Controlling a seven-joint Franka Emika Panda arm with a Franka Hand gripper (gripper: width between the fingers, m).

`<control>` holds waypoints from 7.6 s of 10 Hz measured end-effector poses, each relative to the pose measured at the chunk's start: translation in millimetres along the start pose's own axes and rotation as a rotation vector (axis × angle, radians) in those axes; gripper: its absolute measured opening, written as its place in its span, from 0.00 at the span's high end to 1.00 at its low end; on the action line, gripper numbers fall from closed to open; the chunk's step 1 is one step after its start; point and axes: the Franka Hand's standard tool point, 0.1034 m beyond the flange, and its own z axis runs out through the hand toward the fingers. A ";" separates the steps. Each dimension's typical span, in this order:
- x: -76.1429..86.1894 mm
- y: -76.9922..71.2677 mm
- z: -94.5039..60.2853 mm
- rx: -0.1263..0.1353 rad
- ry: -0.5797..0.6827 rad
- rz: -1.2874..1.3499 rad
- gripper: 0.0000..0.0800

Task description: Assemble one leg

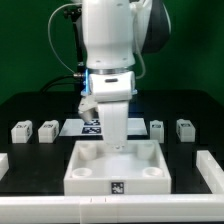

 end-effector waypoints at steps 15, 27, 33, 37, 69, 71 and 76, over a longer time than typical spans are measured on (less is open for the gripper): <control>51.5 32.4 4.5 -0.027 0.037 0.007 0.21; 120.2 -44.3 -55.8 -0.079 0.033 0.694 0.19; 146.1 -54.8 -39.7 -0.032 0.092 1.332 0.19; 148.8 -62.3 -31.2 0.025 0.045 1.456 0.19; 125.3 -1.2 -93.4 0.349 -0.337 1.463 0.64; 114.6 39.8 -113.0 0.222 -0.200 1.412 0.64; 116.2 106.4 -140.6 -0.164 0.230 1.398 0.64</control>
Offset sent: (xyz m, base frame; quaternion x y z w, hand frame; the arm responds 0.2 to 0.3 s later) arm 0.0293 0.0363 0.0044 -0.0221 0.0299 -0.0440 0.9983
